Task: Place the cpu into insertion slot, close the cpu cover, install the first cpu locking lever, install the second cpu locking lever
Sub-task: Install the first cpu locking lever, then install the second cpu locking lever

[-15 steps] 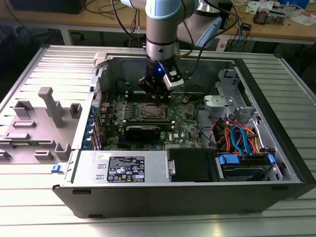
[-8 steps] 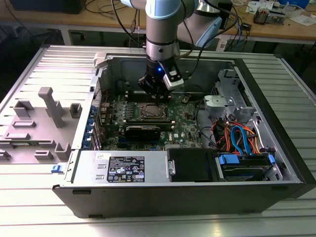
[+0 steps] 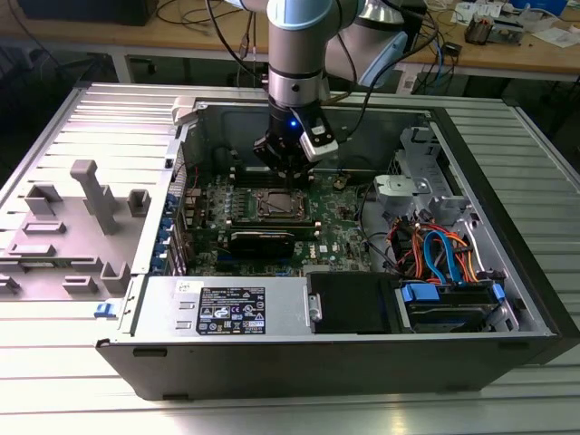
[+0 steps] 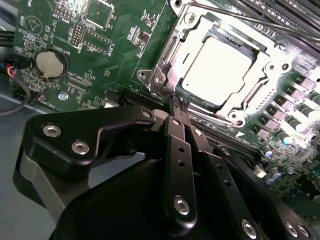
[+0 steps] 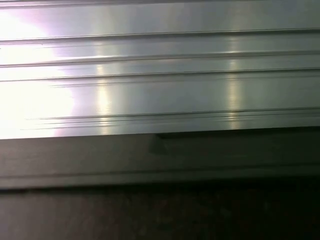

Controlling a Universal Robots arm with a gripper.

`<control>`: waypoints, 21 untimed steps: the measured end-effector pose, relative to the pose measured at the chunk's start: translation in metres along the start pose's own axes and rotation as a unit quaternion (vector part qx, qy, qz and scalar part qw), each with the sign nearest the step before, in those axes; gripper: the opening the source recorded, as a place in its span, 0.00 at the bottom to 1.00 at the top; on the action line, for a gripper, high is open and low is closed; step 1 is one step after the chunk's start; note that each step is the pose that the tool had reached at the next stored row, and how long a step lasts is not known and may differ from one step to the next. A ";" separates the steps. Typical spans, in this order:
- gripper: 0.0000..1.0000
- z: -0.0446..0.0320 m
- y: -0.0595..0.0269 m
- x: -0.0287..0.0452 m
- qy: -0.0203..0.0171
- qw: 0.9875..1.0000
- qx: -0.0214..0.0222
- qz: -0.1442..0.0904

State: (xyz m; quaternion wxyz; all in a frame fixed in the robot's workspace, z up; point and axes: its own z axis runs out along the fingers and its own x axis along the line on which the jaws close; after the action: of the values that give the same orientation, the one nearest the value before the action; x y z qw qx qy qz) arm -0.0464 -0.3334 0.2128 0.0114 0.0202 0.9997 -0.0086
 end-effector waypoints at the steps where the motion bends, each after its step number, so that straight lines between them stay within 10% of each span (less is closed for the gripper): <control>1: 0.11 -0.0005 0.0001 -0.0002 0.000 1.000 0.000 0.000; 21: 0.11 -0.0004 -0.0069 -0.0016 0.000 1.000 0.002 0.000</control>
State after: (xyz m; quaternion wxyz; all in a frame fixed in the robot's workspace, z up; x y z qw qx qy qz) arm -0.0451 -0.3403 0.2134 0.0114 0.0202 0.9997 -0.0105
